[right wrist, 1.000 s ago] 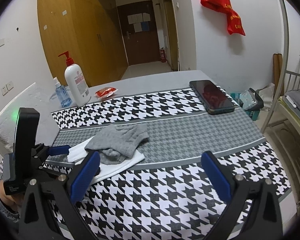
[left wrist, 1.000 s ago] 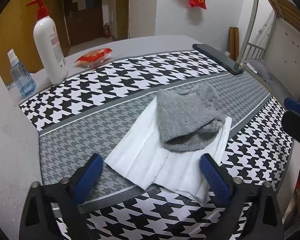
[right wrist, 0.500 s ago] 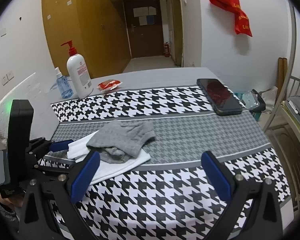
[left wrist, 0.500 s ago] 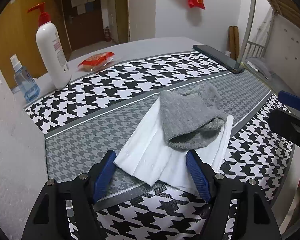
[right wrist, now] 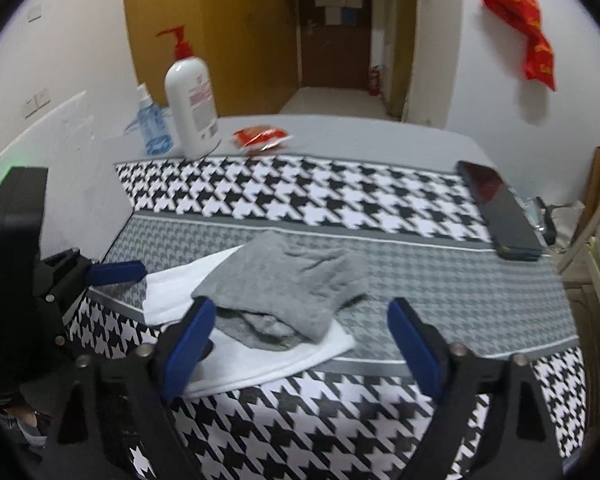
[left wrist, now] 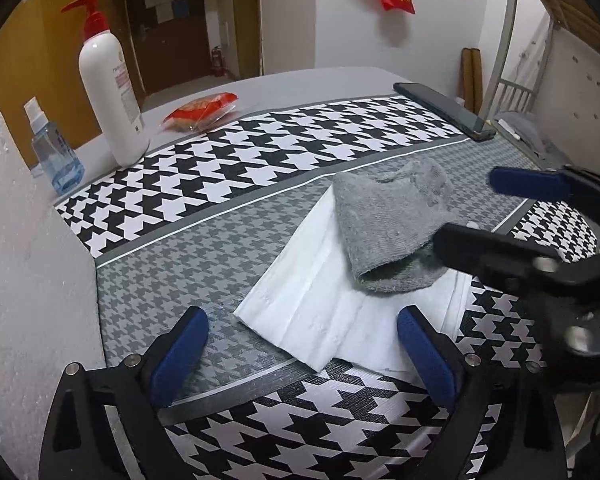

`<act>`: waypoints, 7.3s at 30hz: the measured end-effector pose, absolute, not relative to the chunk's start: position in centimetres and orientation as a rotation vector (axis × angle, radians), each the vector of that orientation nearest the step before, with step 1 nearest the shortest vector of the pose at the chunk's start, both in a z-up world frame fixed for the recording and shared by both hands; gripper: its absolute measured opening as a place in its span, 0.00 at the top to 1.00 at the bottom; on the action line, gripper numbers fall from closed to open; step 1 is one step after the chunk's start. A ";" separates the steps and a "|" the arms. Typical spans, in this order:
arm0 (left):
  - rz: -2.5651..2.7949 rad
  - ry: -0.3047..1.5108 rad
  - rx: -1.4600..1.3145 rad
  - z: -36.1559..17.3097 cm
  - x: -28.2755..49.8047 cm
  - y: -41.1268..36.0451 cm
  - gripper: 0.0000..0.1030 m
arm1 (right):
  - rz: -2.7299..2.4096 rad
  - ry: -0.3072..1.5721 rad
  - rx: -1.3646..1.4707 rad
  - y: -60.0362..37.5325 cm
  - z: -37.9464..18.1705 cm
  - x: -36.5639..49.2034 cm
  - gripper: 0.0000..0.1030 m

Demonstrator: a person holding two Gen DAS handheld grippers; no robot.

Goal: Organize soft objects

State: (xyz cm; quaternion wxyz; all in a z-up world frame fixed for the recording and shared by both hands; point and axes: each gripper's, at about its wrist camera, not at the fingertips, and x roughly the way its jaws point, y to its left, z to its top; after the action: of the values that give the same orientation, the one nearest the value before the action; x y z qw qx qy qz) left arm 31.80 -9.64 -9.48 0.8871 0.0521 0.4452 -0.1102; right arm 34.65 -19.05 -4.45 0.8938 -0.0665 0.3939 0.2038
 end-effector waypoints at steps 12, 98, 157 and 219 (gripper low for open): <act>-0.232 0.933 0.108 -9.6 31.9 -9.7 0.01 | 0.476 0.877 -0.217 -17.1 -6.4 36.1 0.48; -0.470 0.760 0.146 -6.0 29.6 -11.8 0.78 | 0.222 0.820 -0.027 -27.3 -5.3 24.5 0.36; -0.373 0.770 0.075 -7.4 33.7 -11.3 0.89 | 0.159 0.849 -0.083 -24.1 -6.8 27.0 0.36; -0.462 0.863 0.228 -8.8 32.4 -12.3 0.90 | 0.013 0.587 0.173 -24.4 -1.7 19.8 0.81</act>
State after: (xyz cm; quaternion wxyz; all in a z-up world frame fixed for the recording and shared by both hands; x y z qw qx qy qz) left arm 32.36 -12.35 -8.83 0.8763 0.1090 0.4137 -0.2215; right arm 19.78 -24.36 -1.69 0.9536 0.0851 0.2889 0.0062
